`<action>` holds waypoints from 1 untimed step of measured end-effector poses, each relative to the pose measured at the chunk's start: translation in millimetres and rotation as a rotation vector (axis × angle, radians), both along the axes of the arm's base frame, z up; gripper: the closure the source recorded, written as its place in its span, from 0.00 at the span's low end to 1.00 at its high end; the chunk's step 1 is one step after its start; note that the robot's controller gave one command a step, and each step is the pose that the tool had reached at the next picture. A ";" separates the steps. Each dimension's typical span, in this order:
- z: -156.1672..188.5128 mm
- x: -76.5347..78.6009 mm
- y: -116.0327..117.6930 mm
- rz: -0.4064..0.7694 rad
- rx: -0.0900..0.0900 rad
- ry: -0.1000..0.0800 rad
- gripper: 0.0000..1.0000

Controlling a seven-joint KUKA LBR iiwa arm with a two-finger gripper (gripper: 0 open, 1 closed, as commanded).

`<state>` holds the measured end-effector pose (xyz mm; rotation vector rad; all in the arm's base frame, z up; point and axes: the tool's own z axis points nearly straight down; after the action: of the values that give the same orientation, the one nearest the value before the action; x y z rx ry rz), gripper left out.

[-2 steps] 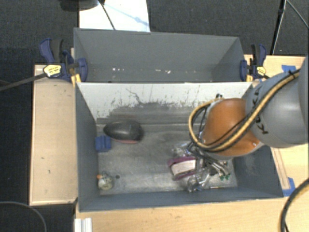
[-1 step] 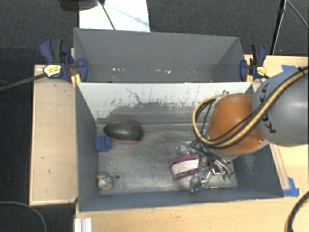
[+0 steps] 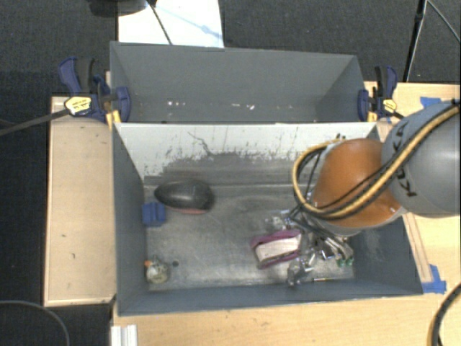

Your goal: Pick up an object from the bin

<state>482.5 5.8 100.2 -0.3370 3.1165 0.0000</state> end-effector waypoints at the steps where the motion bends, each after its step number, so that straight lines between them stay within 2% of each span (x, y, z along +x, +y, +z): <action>1: -28.8 8.4 2.6 0.102 -0.001 -0.002 0.00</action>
Offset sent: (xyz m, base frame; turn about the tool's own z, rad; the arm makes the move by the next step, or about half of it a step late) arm 0.0055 0.0022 -0.0302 -0.1039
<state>490.9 8.4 71.4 -0.4955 3.0937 -0.0006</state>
